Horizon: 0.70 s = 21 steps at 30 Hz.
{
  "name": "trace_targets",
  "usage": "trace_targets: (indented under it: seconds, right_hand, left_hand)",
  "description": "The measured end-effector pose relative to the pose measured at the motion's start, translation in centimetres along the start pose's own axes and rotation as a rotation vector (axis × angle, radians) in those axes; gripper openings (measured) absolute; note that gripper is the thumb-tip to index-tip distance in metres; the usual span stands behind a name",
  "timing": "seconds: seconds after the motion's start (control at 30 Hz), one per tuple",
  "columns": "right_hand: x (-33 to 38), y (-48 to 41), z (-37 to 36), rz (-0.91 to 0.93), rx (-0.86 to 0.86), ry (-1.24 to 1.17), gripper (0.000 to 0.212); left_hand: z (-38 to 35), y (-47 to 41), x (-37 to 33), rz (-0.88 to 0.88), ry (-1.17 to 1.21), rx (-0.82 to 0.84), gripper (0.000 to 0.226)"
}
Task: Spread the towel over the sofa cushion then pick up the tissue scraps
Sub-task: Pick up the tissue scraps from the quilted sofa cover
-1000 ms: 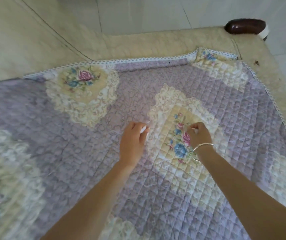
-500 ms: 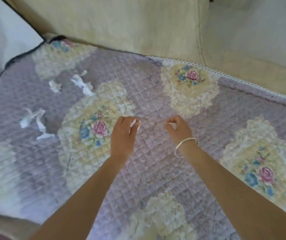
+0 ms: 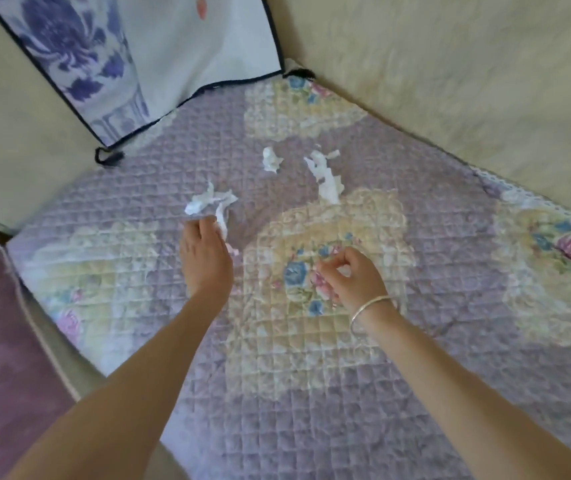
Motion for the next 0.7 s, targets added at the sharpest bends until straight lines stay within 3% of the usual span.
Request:
trace_targets:
  seconds: [0.1,0.3,0.43,0.5,0.63,0.7]
  right_hand:
    - [-1.4,-2.0,-2.0,-0.001,-0.005,0.093,0.033]
    - [-1.9,-3.5,-5.3,0.005,0.022,0.141,0.025]
    - [-1.3,-4.6,-6.8,0.02,0.042,0.114,0.039]
    - [-0.7,-5.0,-7.1,0.037,0.03,0.079,0.039]
    - [-0.2,-6.1,-6.5,0.025,0.038,-0.007,0.035]
    - [0.0,-6.7,-5.4,0.051,-0.029,0.029,0.031]
  left_hand:
    - [-1.8,-2.6,1.4,-0.054,-0.135,0.019,0.039]
    - [-5.3,-2.5,2.5,-0.151,-0.143,0.14,0.056]
    - [-5.3,-2.8,2.3,-0.261,-0.085,-0.04,0.036]
    - [-4.8,-3.5,1.9,-0.218,0.0,-0.051,0.021]
    - [-2.9,-4.4,0.8,-0.225,0.13,-0.269,0.03]
    - [-2.8,-5.7,0.8,-0.23,0.042,-0.317,0.038]
Point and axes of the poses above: each hand's wrist, its own y-axis away from the middle knuckle, its own z-axis out of the back of the hand, x = y × z, the point moved 4 cm from there along -y, towards the middle knuckle, and after that the axes turned 4 degrees about x, right-handed, at the moved point
